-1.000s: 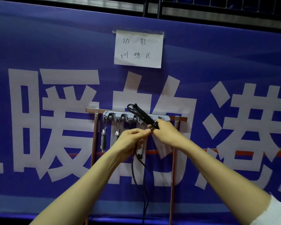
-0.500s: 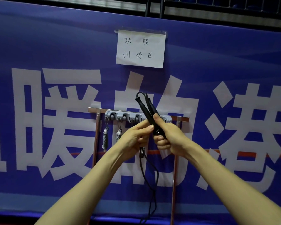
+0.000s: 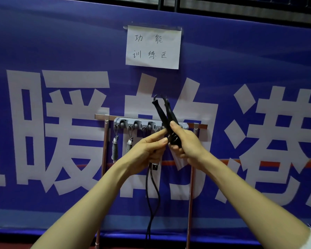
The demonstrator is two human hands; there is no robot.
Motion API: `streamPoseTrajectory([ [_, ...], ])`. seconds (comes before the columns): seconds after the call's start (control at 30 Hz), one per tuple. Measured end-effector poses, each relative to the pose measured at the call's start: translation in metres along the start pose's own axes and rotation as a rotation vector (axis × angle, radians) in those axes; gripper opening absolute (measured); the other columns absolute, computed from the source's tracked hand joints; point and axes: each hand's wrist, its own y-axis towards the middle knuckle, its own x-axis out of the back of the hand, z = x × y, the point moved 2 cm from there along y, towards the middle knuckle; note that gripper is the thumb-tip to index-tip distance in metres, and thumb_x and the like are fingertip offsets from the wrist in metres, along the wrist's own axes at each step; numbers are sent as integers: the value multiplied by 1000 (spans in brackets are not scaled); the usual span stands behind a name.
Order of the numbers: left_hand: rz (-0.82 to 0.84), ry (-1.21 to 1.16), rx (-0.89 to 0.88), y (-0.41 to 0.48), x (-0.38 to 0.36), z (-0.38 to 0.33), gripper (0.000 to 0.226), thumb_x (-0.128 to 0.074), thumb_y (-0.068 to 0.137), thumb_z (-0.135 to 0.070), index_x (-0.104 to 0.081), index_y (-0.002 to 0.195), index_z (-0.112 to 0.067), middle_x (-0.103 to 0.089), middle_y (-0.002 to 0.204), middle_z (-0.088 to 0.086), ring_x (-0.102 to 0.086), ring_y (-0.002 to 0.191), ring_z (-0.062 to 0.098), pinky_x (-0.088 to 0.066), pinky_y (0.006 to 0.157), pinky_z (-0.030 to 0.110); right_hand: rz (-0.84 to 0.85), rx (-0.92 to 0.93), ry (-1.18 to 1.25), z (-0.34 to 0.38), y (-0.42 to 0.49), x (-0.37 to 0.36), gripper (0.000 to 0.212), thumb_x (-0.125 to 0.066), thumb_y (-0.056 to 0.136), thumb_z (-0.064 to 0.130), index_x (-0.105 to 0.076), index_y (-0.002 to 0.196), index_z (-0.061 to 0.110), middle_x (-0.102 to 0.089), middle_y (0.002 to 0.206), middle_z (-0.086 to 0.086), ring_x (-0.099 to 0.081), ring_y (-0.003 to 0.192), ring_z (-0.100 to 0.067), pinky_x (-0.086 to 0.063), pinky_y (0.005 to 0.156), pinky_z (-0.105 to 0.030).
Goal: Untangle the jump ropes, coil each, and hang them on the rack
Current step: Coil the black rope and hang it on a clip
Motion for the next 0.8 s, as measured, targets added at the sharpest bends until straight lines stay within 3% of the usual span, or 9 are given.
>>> streamPoseTrajectory([
  [0.13,-15,-19,-1,-3,9,14,27,-60,90,-28,-61,114,-16,-35,61,-5,-28,50,5,-26,55,21,65,29,11,2,-3,0,50,-37,93,56,-54,75,13,-36,53,0,-27,44,-12,-21,39,-19],
  [0.23,-6,-7,-17,-2,23,22,12,-66,85,-23,-64,93,-15,-47,70,-2,-37,58,8,-34,68,27,184,-30,4,6,-5,2,54,-33,87,62,-51,73,13,-36,49,2,-27,41,-10,-21,38,-20],
  [0.3,-18,19,-11,-1,34,22,6,-68,82,-17,-65,87,-14,-49,71,0,-40,62,10,-40,65,22,313,-70,-45,10,-7,3,49,-33,89,59,-48,76,14,-35,51,2,-27,41,-9,-21,39,-20],
  [0.37,13,84,12,3,41,14,4,-65,86,-10,-66,90,-11,-52,76,3,-44,65,10,-42,64,22,399,-113,-116,8,-9,3,43,-36,91,55,-48,91,14,-36,55,1,-27,44,-9,-20,41,-21],
  [0.43,67,292,-14,6,48,1,9,-58,91,-2,-65,91,-7,-59,78,0,-49,67,8,-44,64,21,474,-183,-195,2,-13,0,43,-39,92,55,-44,105,14,-36,58,2,-26,48,-10,-20,44,-21],
  [0.53,299,621,-103,9,50,-23,20,-51,93,8,-63,98,-6,-68,85,-5,-63,75,4,-51,70,19,591,-316,-264,-10,-19,-3,40,-40,97,52,-38,106,14,-39,60,5,-27,50,-9,-22,46,-20],
  [0.6,402,623,-59,11,48,-33,25,-51,90,12,-65,100,-7,-72,87,-3,-68,77,7,-55,71,19,634,-393,-287,-13,-21,-3,35,-40,98,49,-35,106,15,-40,60,5,-29,50,-8,-24,47,-19],
  [0.7,375,559,23,18,49,-45,14,-62,84,2,-68,94,-6,-73,82,1,-70,74,11,-55,69,19,687,-473,-307,-13,-19,-4,34,-43,98,47,-37,109,16,-39,61,5,-29,51,-7,-26,46,-16],
  [0.8,366,663,50,20,49,-52,13,-69,80,1,-70,91,-5,-72,83,2,-69,79,15,-55,77,24,766,-539,-332,-16,-14,-4,36,-47,98,43,-47,122,16,-38,63,5,-30,52,-6,-26,46,-16],
])
